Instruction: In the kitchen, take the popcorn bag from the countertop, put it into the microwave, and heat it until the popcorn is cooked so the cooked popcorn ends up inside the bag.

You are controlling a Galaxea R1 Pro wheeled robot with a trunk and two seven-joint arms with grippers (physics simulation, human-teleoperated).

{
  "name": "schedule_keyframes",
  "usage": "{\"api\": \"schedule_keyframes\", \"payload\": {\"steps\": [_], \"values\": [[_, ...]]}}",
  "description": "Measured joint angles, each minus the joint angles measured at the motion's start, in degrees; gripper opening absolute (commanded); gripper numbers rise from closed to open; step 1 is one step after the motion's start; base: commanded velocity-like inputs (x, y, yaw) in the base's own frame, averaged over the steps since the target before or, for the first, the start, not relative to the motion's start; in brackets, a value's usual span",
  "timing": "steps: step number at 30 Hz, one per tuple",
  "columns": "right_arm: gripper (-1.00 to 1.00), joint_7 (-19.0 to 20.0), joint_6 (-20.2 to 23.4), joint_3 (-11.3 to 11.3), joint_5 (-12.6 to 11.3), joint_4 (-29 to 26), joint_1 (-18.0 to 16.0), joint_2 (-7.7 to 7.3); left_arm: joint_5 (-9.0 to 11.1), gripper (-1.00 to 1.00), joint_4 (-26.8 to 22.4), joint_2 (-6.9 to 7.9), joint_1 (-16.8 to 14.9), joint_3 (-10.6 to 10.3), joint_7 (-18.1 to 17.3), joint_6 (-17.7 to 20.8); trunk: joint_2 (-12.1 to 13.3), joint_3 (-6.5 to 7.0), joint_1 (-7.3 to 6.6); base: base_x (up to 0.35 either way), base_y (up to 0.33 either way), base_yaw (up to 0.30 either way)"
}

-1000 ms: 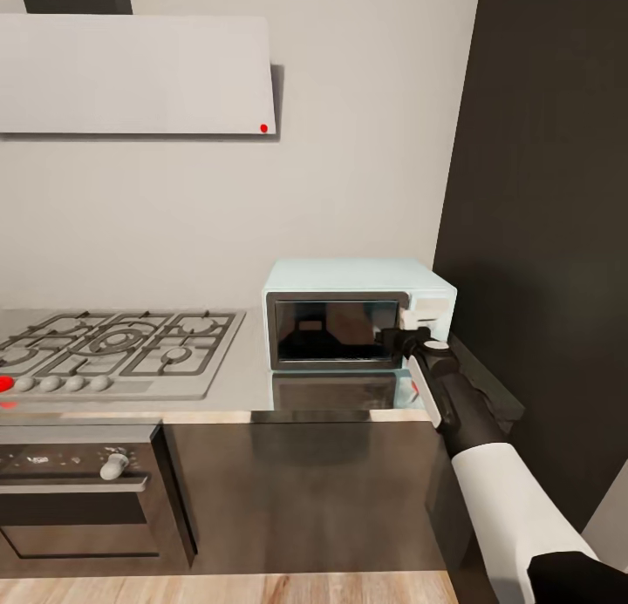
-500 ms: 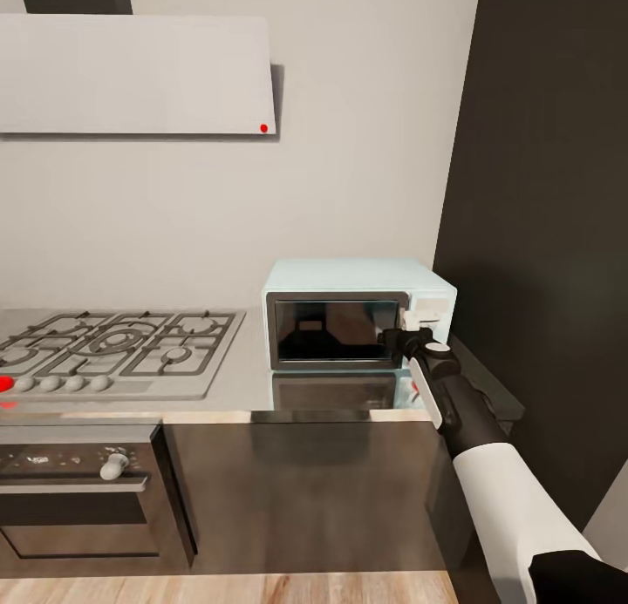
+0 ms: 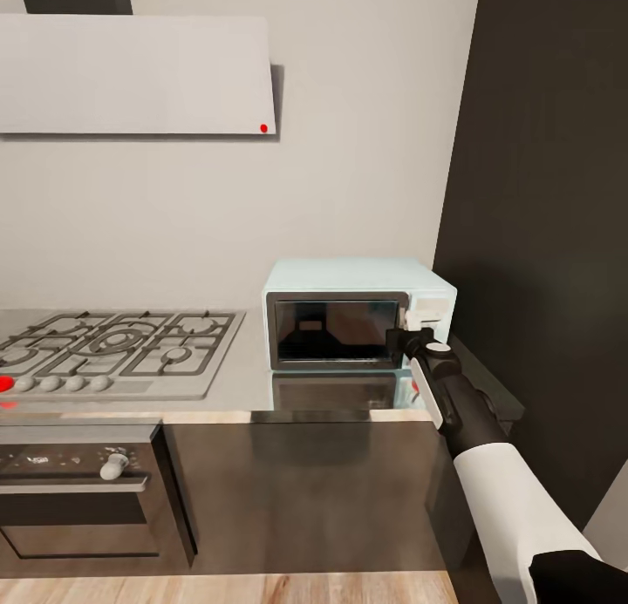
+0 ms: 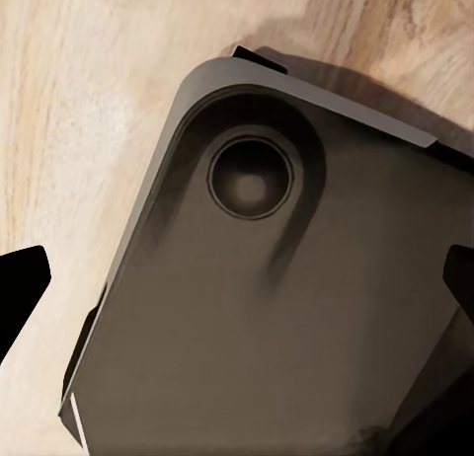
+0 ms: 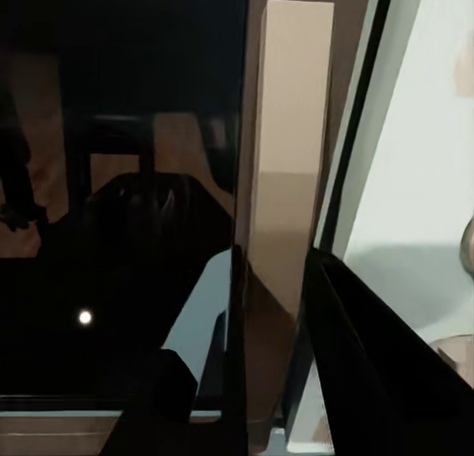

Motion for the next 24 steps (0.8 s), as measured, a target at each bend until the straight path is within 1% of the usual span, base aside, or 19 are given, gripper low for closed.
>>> {"api": "schedule_keyframes", "payload": {"steps": [7,11,21,24], "values": [[-1.0,-0.01,0.06,-0.02,-0.03,-0.02,0.01,0.0,0.07,1.0,0.05,0.0,0.0,0.02,0.0,0.0,0.0,0.0,0.0,-0.001,0.0,0.0],[-1.0,0.02,0.01,0.07,-0.17,-0.01,0.01,0.01,0.11,1.0,0.06,-0.08,0.0,0.13,0.0,-0.08,0.01,0.0,0.03,-0.209,0.0,0.0],[-1.0,-0.26,-0.18,0.11,-0.21,0.03,0.01,0.08,0.09,1.0,0.05,-0.03,0.0,0.07,0.0,-0.08,0.0,0.0,0.0,-0.046,0.0,0.0],[-1.0,-0.2,-0.19,0.16,-0.53,0.01,0.01,0.1,0.1,1.0,0.06,-0.07,-0.01,0.12,0.0,-0.09,0.0,0.0,0.03,-0.217,0.0,0.0]]}}
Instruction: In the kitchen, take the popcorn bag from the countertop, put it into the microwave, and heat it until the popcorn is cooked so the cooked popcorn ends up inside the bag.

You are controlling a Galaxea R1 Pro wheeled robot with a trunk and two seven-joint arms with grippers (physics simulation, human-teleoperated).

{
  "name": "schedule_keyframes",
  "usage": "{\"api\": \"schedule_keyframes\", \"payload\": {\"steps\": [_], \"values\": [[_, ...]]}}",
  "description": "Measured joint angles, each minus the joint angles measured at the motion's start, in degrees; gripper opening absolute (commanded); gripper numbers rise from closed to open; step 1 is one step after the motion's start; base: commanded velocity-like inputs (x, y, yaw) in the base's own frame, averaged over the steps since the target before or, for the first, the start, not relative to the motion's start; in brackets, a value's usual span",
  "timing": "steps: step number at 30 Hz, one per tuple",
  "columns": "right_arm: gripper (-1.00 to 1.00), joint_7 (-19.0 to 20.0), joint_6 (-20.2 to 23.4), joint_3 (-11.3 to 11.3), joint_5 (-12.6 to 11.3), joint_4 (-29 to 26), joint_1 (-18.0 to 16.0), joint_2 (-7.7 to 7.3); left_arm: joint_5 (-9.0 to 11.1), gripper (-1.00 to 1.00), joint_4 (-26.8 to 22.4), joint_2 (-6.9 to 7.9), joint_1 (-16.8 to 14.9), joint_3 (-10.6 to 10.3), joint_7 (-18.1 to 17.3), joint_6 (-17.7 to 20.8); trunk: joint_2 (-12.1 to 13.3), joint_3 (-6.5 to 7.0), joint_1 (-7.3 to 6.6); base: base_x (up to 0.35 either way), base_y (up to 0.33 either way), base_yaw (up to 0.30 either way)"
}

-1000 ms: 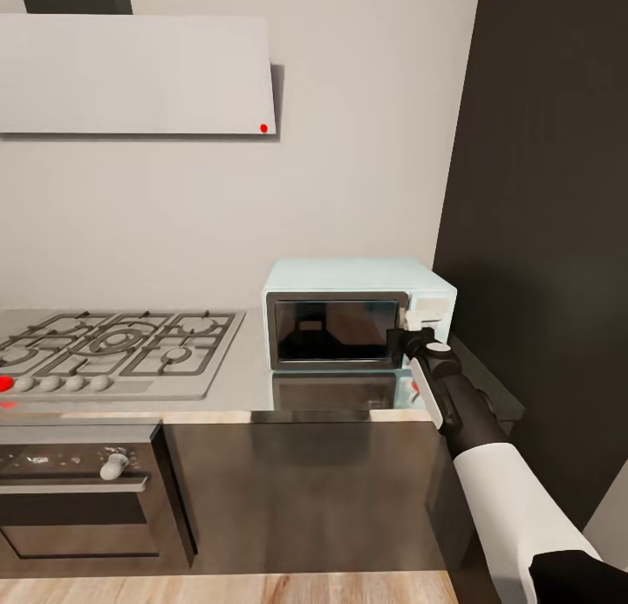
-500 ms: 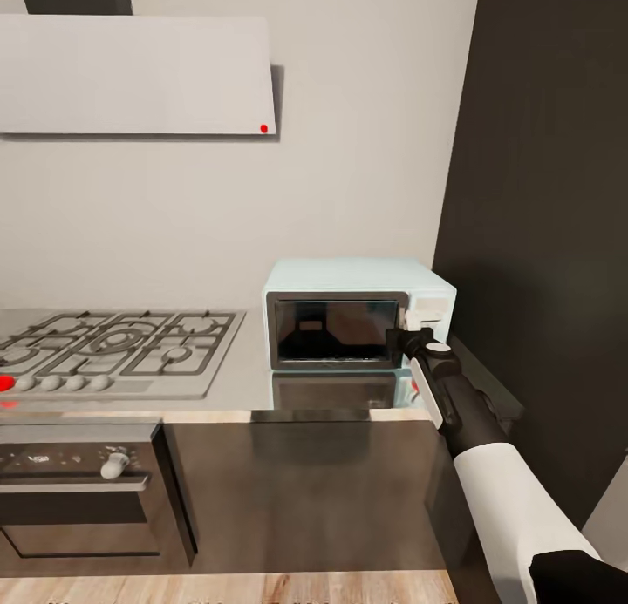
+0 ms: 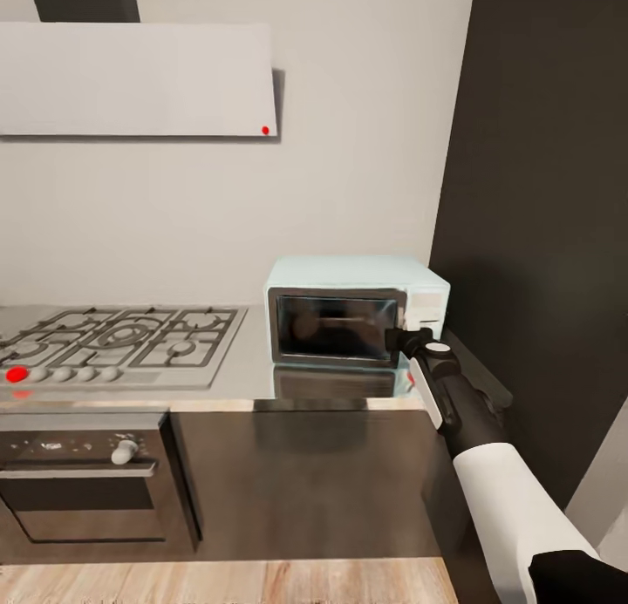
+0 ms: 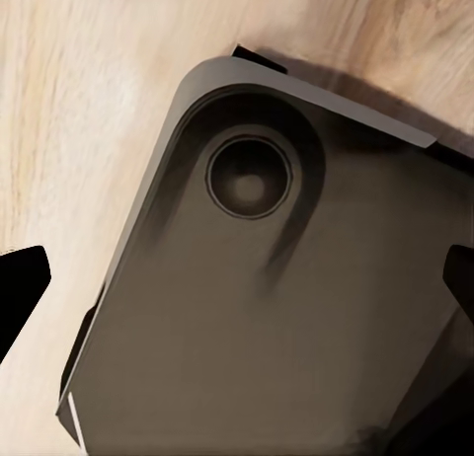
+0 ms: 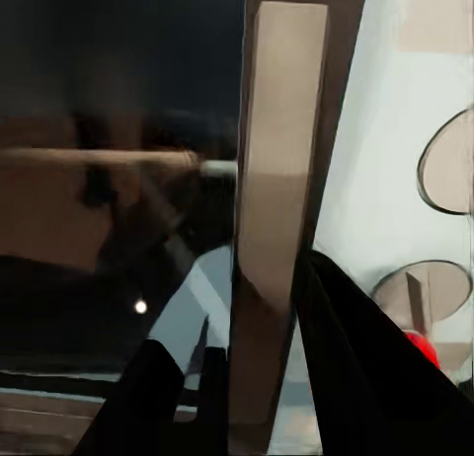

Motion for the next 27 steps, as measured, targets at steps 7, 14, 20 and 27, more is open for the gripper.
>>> {"api": "schedule_keyframes", "payload": {"steps": [7,14,20,27], "values": [[-1.0,0.47,-0.13,0.48,-1.33,0.0,0.01,0.03,-0.34,1.0,-0.04,-0.01,-0.02,-0.31,0.0,-0.01,0.0,0.0,-0.02,-0.198,0.0,0.0],[-1.0,0.53,-0.1,2.85,-1.22,-0.05,0.01,0.03,-0.54,1.0,-0.07,-0.1,-0.01,-0.5,0.0,-0.01,0.0,0.0,-0.01,-0.231,0.0,0.0],[-1.0,0.48,-0.12,3.14,-1.02,-0.03,0.01,0.03,-0.6,1.0,-0.07,-0.1,-0.01,-0.58,-0.03,-0.01,0.0,0.0,-0.02,-0.015,0.0,0.0],[-1.0,0.62,-0.02,3.9,-0.96,-0.1,0.01,0.21,-0.64,1.0,-0.06,-0.18,-0.02,-0.54,-0.01,-0.01,0.01,0.0,0.0,-0.107,0.0,0.0]]}}
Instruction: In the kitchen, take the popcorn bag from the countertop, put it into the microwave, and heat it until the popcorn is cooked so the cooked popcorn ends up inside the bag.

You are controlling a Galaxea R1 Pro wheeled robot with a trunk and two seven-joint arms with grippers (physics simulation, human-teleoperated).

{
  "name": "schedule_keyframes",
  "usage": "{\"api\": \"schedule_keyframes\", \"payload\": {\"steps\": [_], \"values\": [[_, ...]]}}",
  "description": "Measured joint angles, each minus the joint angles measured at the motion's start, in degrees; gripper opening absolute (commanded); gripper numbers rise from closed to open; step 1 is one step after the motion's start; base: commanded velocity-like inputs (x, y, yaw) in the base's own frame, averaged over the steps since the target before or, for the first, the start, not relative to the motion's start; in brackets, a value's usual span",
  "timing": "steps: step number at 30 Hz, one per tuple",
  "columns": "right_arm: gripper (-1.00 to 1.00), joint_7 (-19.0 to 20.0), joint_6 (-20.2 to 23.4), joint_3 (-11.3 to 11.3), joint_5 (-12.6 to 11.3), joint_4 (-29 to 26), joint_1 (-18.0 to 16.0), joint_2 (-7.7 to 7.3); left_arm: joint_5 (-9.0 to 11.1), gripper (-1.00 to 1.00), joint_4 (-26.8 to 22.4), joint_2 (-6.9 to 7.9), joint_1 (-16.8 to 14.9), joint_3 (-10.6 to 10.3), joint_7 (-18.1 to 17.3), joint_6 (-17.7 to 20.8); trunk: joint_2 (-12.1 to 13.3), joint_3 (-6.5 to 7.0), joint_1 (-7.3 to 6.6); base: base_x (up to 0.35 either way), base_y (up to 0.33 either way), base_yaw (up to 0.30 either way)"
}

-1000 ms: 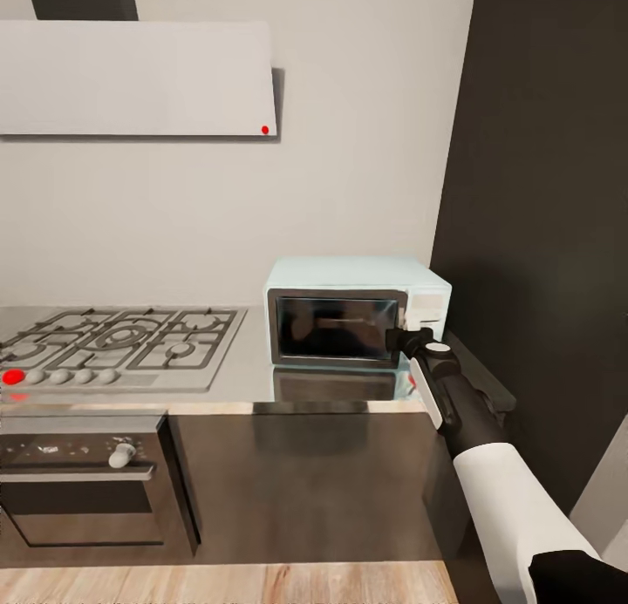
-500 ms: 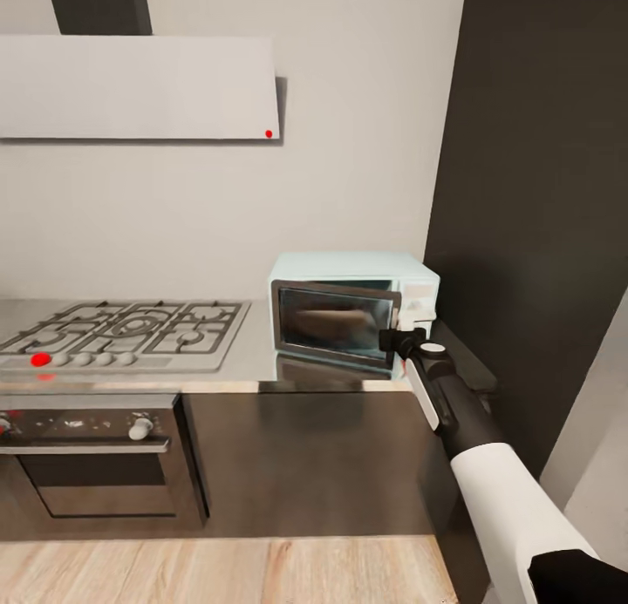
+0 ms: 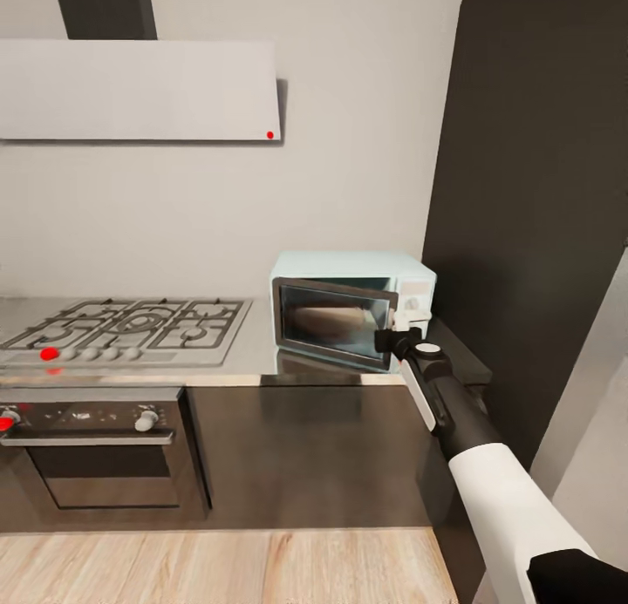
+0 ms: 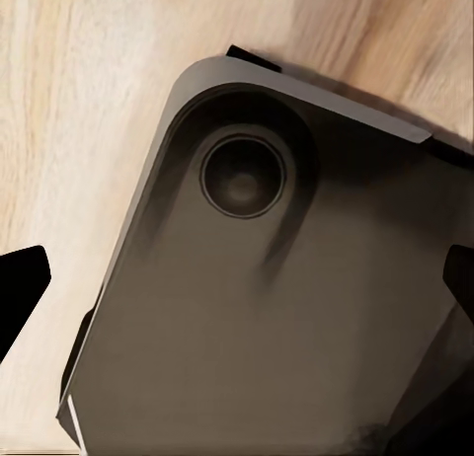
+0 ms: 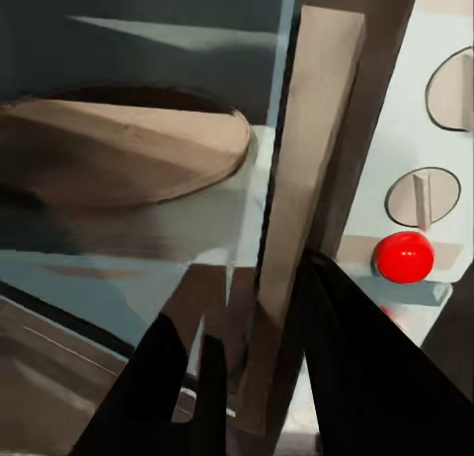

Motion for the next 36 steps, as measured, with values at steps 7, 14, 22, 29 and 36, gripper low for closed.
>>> {"api": "schedule_keyframes", "payload": {"steps": [7,14,22,29,36], "values": [[-1.0,0.21,0.04,-0.24,0.4,0.04,0.0,0.37,0.03,1.0,0.0,0.08,0.0,-0.01,0.01,0.0,0.0,0.0,-0.02,-0.023,0.0,0.0],[1.0,0.17,0.47,-3.84,1.24,1.39,0.01,-0.16,0.04,1.0,-0.03,0.16,0.02,0.0,0.01,0.01,0.0,-0.01,-0.02,0.0,0.0,0.0],[1.0,0.63,0.73,-3.77,1.28,3.67,4.85,-0.26,0.05,1.0,-0.04,0.17,0.02,0.02,0.01,0.01,0.0,-0.02,-0.02,0.0,0.0,0.0],[1.0,0.71,1.22,-4.08,1.17,-2.22,5.78,-6.87,0.04,1.0,-0.03,0.17,0.02,0.03,0.01,0.01,0.0,-0.01,-0.02,0.0,0.0,0.0],[1.0,2.11,2.61,-4.46,-0.08,-4.81,5.81,-8.37,0.05,1.0,-0.25,0.16,0.02,0.28,-0.01,0.0,0.0,-0.01,-0.03,0.036,0.0,0.0]]}}
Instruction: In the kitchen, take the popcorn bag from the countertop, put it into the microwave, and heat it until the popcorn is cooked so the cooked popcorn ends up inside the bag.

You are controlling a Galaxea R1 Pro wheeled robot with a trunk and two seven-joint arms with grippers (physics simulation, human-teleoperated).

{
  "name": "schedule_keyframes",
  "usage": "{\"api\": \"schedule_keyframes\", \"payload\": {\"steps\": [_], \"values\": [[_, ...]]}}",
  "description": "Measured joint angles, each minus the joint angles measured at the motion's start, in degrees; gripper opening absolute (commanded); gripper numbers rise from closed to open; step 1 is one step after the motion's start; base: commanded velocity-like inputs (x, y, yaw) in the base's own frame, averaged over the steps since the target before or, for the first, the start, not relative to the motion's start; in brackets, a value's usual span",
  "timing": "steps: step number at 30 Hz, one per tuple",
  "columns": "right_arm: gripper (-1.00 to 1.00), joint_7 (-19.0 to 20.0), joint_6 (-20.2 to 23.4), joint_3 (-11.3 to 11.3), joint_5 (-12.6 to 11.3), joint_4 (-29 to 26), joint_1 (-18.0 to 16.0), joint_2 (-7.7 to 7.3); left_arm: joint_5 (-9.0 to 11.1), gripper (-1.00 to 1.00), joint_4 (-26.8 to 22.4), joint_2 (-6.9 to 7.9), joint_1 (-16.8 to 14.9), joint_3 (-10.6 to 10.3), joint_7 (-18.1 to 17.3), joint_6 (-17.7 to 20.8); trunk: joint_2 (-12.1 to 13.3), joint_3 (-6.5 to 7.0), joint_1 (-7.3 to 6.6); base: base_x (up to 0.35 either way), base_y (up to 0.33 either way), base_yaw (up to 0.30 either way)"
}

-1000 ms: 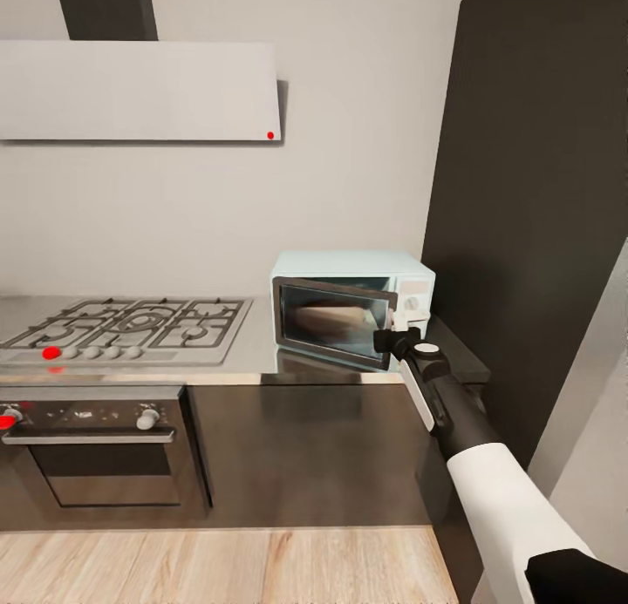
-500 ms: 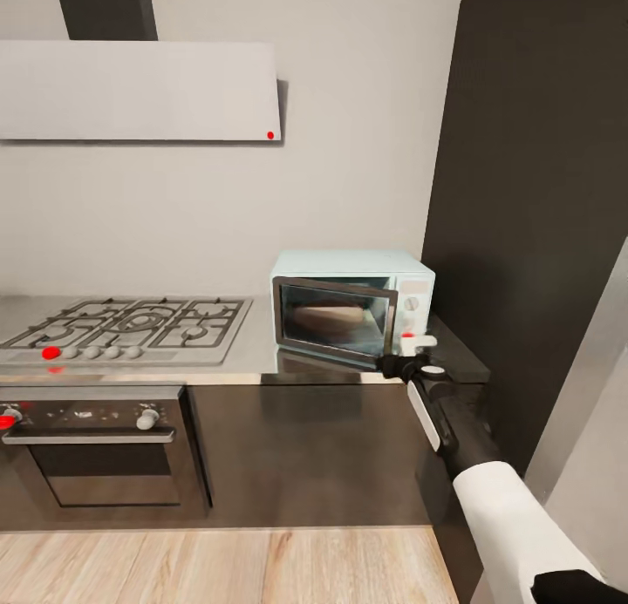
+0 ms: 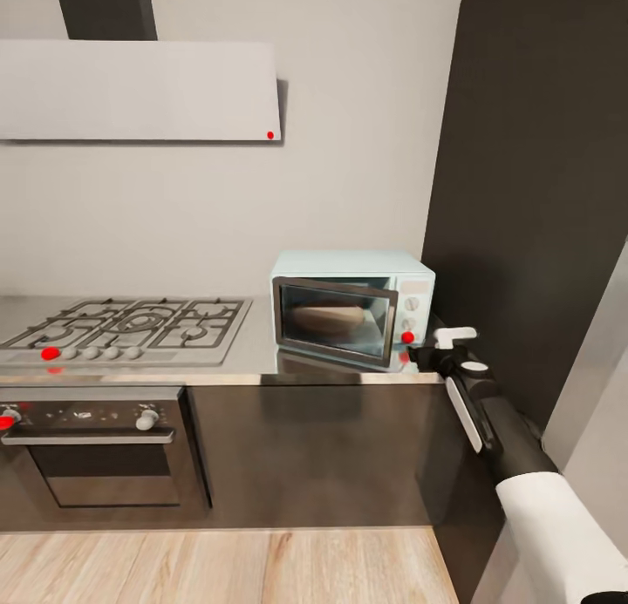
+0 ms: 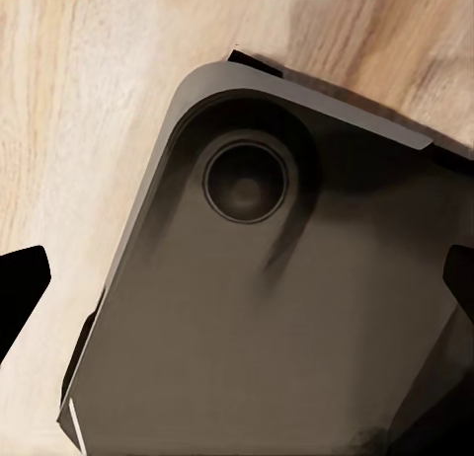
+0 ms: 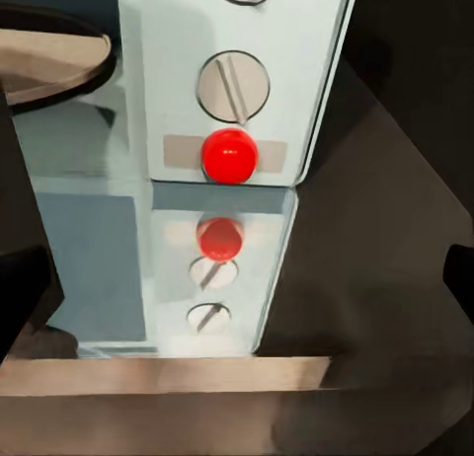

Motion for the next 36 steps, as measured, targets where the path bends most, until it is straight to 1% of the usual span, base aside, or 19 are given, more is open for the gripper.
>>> {"api": "schedule_keyframes", "payload": {"steps": [1,7,12,18,19,20,22,24,26,27,29,30,31,33,34,35,36], "values": [[1.0,-0.29,-0.33,-0.01,0.28,0.1,0.0,0.32,-0.06,1.0,-0.01,0.02,0.0,-0.02,-0.01,0.0,0.0,0.0,-0.01,0.237,0.0,0.0],[1.0,-2.14,-0.93,-0.31,1.89,0.12,0.0,0.29,-0.36,1.0,-0.04,0.09,0.0,-0.18,-0.04,0.25,-0.01,0.0,-0.02,0.298,0.0,0.0],[1.0,-2.19,-1.02,-1.25,1.9,0.07,0.0,0.28,-0.37,1.0,-0.04,0.1,0.0,-0.18,-0.02,0.26,-0.01,0.0,-0.02,0.317,0.0,0.0],[1.0,-1.75,-1.0,-3.03,1.84,-0.21,-0.01,0.26,-0.41,1.0,-0.04,0.03,0.0,-0.22,-0.05,0.12,0.0,0.0,-0.01,0.247,0.0,0.0],[1.0,-1.67,-1.02,-3.35,1.76,-0.22,-0.01,0.33,-0.41,1.0,-0.04,0.06,0.0,-0.23,-0.05,0.11,0.0,0.0,0.0,0.054,0.0,0.0],[1.0,-1.59,-1.14,-4.32,1.63,-0.22,-0.01,0.44,-0.36,1.0,-0.04,0.08,0.0,-0.22,-0.03,0.1,0.0,0.0,0.0,0.028,0.0,0.0],[1.0,-1.51,-2.36,-4.39,1.4,-0.22,-0.01,0.63,-0.3,1.0,-0.04,0.07,0.0,-0.19,-0.03,0.09,0.0,0.0,0.01,0.015,0.0,0.0],[1.0,-1.0,-4.68,-4.37,1.3,-0.18,-0.01,0.78,-0.28,1.0,-0.04,0.08,0.0,-0.14,-0.02,0.04,0.0,0.0,0.01,0.005,0.0,0.0],[1.0,0.55,-6.23,-4.35,1.22,-0.12,-0.01,0.83,-0.22,1.0,-0.04,0.06,0.0,-0.07,-0.01,0.02,0.0,0.0,0.01,0.002,0.0,0.0],[1.0,1.92,-6.7,-4.3,1.22,-0.06,-0.01,0.84,-0.23,1.0,-0.04,0.04,0.0,-0.07,-0.01,0.01,0.0,0.0,0.01,0.0,0.0,0.0],[1.0,9.22,-7.43,-4.25,1.24,0.28,-0.01,0.84,-0.22,1.0,-0.04,0.04,0.0,-0.04,0.0,0.0,0.0,0.0,0.01,0.0,0.0,0.0],[1.0,11.0,-7.49,-4.25,1.25,0.4,-0.01,0.84,-0.23,1.0,-0.04,0.04,0.0,-0.03,0.01,0.0,0.0,0.0,0.01,0.0,0.0,0.0],[1.0,13.39,-7.6,-4.33,1.75,0.55,-0.03,0.8,-0.2,1.0,-0.06,0.06,0.02,-0.05,-0.01,0.01,0.0,0.0,0.01,0.0,0.0,0.0],[1.0,16.63,-7.64,-5.35,1.73,0.73,-0.01,0.81,-0.24,1.0,-0.06,0.05,0.02,-0.07,-0.02,0.01,0.0,0.0,0.01,0.0,0.0,0.0],[1.0,19.03,-7.68,-5.41,1.69,0.74,-0.02,0.77,-0.23,1.0,-0.06,0.04,0.02,-0.08,-0.01,0.01,0.0,0.0,0.01,0.0,0.0,0.0],[1.0,20.65,-7.59,-4.41,1.27,0.68,0.2,0.7,-0.24,1.0,-0.04,0.03,0.0,-0.1,-0.01,0.0,0.0,0.0,0.01,0.0,0.0,0.0],[1.0,22.24,-7.59,-4.38,1.26,0.47,0.64,0.59,-0.25,1.0,-0.04,0.02,0.0,-0.1,-0.03,0.0,0.0,0.0,0.01,0.0,0.0,0.0]]}}
